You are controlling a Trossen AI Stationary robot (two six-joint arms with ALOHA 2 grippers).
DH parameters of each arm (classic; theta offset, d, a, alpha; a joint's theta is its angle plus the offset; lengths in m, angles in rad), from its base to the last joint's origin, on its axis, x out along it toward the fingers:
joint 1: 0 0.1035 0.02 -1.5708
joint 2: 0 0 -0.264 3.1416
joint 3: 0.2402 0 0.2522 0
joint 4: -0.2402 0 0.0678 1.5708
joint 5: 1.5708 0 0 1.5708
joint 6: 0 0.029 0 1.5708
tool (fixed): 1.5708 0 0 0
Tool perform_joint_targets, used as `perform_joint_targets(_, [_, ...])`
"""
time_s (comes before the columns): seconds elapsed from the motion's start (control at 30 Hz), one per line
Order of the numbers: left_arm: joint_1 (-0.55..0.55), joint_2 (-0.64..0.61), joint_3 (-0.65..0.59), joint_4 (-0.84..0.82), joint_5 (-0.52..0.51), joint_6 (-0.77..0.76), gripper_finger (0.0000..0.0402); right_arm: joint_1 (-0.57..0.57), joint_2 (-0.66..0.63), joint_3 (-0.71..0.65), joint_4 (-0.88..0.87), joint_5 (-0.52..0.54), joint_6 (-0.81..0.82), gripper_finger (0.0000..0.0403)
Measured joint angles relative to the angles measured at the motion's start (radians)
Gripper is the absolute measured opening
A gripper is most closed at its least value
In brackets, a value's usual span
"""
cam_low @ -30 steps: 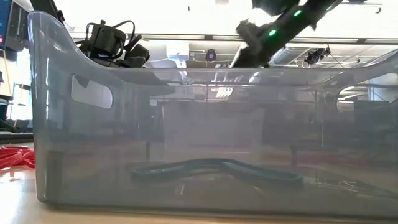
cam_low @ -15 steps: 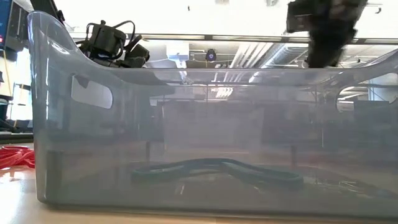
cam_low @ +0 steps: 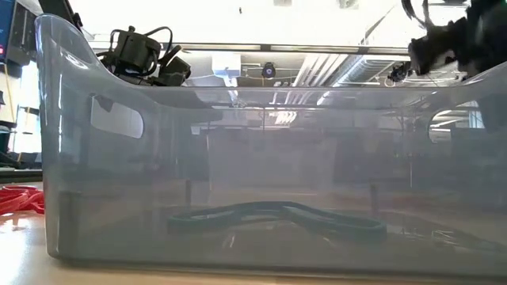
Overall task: Sort rubber bands into baskets
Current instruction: Put the black rubber band into the white bin
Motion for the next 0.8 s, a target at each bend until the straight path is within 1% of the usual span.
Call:
perform_joint_targets(0.1, [0.0,0.0,0.0,0.0,0.0,-0.004,0.0,0.006,0.057,0.0,-0.015,-0.013,-0.007,0.0202])
perform_joint_targets(0.23, [0.0,0.0,0.0,0.0,0.001,-0.033,0.0,-0.01,0.118,0.0,-0.006,-0.038,-0.031,0.0215])
perform_joint_targets(0.47, [0.0,0.0,0.0,0.001,0.007,-0.033,0.0,-0.025,0.153,-0.013,0.034,-0.044,-0.069,0.0215])
perform_joint_targets(0.53, [0.0,0.0,0.0,0.001,0.009,-0.033,0.0,-0.025,0.151,-0.054,0.089,-0.056,-0.071,0.0215])
perform_joint_targets(0.67, [0.0,0.0,0.0,0.001,0.01,-0.031,0.0,-0.029,0.15,-0.149,0.199,-0.135,-0.063,0.0214])
perform_joint_targets(0.73, [0.0,0.0,0.0,0.0,0.011,-0.033,0.0,-0.03,0.145,-0.166,0.22,-0.144,-0.055,0.0206])
perform_joint_targets(0.8, [0.0,0.0,0.0,0.0,0.012,-0.034,0.0,-0.029,0.146,-0.162,0.212,-0.145,-0.066,0.0184])
